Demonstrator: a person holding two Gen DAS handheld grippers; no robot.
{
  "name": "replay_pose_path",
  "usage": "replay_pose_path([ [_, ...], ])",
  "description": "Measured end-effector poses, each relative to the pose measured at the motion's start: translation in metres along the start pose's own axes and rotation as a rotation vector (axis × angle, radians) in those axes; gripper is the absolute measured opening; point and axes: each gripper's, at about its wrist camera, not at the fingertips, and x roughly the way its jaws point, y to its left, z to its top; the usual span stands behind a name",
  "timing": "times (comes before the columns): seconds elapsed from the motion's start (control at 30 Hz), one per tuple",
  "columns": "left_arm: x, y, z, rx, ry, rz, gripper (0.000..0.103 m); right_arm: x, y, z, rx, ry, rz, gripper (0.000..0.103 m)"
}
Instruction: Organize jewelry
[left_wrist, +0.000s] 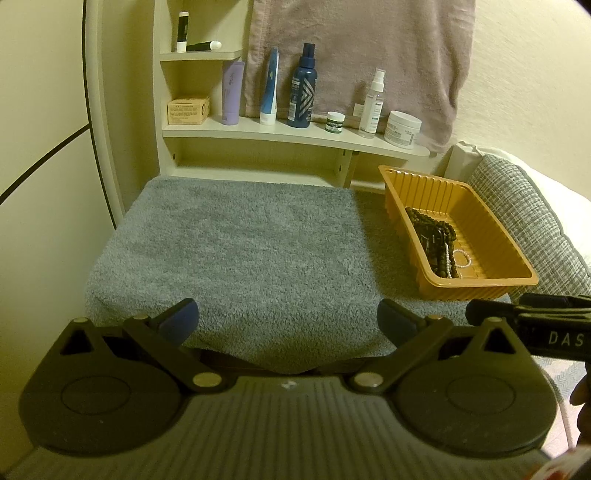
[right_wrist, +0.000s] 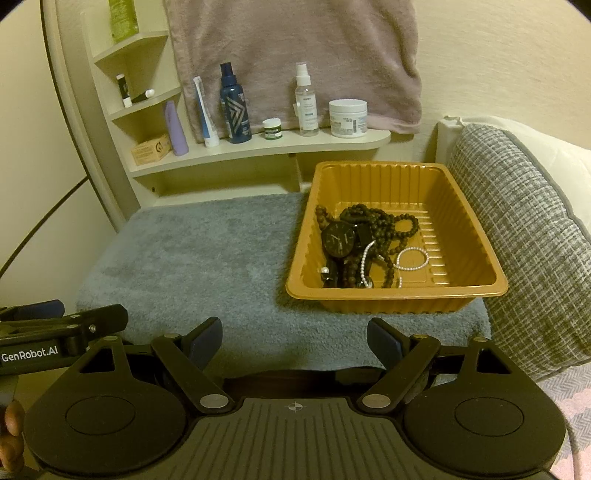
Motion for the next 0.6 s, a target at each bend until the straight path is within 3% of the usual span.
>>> replay_pose_path([
  [0.6,-0.0007,0.0008,0.0016,0.006,-0.003,-0.001,0.102,-0.0003,0.0004,-0.0003,0.003,0.001,0.003,0.085],
])
